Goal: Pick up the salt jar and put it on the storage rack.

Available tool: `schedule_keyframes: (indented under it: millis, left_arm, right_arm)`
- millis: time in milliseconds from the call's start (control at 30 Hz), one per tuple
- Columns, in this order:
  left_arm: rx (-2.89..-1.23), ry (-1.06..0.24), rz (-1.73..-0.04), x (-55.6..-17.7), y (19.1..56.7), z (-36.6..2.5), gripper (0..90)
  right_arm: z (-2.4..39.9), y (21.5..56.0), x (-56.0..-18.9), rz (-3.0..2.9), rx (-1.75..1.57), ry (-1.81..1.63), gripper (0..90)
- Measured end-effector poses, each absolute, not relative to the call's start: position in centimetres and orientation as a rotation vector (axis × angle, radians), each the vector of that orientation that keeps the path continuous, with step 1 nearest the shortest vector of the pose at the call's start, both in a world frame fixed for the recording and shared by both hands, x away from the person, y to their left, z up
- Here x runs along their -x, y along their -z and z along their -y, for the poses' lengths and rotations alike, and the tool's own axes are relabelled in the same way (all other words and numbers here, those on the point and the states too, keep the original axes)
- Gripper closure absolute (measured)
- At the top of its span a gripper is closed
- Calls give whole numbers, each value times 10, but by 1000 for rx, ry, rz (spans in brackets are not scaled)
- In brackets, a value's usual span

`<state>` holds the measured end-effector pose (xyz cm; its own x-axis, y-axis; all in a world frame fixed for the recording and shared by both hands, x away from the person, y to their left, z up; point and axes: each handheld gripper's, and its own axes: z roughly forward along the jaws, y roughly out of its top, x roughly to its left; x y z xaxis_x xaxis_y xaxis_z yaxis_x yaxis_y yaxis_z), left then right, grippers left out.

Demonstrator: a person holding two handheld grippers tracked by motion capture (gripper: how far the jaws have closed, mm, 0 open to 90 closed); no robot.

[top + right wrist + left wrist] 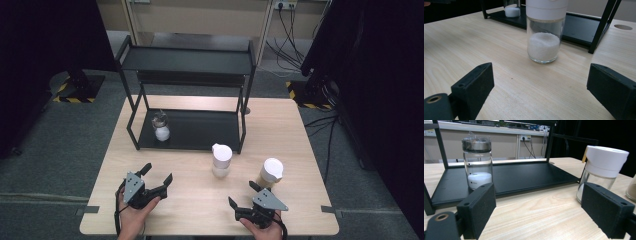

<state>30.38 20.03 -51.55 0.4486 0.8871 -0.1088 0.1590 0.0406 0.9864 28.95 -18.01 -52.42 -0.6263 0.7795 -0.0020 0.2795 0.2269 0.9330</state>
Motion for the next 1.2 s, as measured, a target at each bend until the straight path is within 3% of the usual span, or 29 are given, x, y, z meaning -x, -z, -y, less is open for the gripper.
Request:
schedule_keyframes:
  millis: [1200]
  left_arm:
    - [-1455,-702,-997,-292,533,-198,118]
  right_arm:
    - [180,524,-289,-2033,-971,-1390,77]
